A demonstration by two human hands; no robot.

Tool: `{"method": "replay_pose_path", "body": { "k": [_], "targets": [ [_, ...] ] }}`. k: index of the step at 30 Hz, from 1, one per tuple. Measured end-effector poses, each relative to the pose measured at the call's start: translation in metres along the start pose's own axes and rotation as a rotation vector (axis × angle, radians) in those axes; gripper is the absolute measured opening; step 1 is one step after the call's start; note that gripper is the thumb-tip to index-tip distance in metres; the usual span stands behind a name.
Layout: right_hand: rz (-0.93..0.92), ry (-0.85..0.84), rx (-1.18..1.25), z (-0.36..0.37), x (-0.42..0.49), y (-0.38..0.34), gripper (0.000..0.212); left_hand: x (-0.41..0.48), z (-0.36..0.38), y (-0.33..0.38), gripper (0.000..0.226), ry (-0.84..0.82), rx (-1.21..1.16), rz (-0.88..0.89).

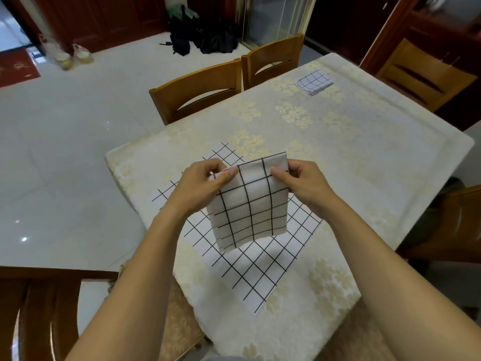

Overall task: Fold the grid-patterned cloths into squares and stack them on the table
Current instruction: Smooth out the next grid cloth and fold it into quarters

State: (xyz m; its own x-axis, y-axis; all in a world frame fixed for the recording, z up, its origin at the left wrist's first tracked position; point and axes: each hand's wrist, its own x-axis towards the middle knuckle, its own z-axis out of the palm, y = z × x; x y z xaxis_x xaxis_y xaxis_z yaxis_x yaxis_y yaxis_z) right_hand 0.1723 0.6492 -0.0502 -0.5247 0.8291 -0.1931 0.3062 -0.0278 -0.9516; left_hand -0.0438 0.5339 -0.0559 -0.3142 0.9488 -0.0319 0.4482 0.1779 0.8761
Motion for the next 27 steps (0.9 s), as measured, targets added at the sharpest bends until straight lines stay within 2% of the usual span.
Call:
{"method": "replay_pose_path", "body": {
  "k": [3,8,11,14,16,17,19,21,27],
  "targets": [
    [-0.001,0.046,0.037,-0.002,0.001,0.001,0.014,0.001,0.001,0.006,0.03,0.072,-0.099,-0.038],
    [0.062,-0.064,0.008,0.002,-0.002,0.005,0.028,0.005,0.013,0.016,0.027,0.241,-0.347,-0.113],
    [0.086,-0.035,-0.028,0.005,-0.004,0.008,0.026,0.007,0.014,0.014,0.028,0.297,-0.404,-0.124],
    [0.097,0.062,0.135,0.005,-0.004,0.003,0.025,0.006,0.012,0.002,0.045,0.145,-0.522,-0.197],
    [0.136,0.105,0.288,0.004,-0.003,-0.003,0.027,0.003,0.016,-0.004,0.061,0.023,-0.519,-0.23],
    [0.153,0.116,0.34,0.004,-0.002,-0.006,0.027,0.002,0.018,-0.006,0.061,-0.012,-0.502,-0.214],
    [0.176,0.123,0.407,0.003,0.0,-0.008,0.03,-0.001,0.023,-0.005,0.04,-0.026,-0.487,-0.163],
    [0.188,0.119,0.468,0.002,0.0,-0.009,0.033,0.0,0.025,-0.004,0.022,0.031,-0.448,-0.138],
    [0.169,0.0,0.388,-0.001,-0.006,-0.003,0.034,0.004,0.024,0.003,0.021,0.166,-0.464,-0.14]
  ]
}}
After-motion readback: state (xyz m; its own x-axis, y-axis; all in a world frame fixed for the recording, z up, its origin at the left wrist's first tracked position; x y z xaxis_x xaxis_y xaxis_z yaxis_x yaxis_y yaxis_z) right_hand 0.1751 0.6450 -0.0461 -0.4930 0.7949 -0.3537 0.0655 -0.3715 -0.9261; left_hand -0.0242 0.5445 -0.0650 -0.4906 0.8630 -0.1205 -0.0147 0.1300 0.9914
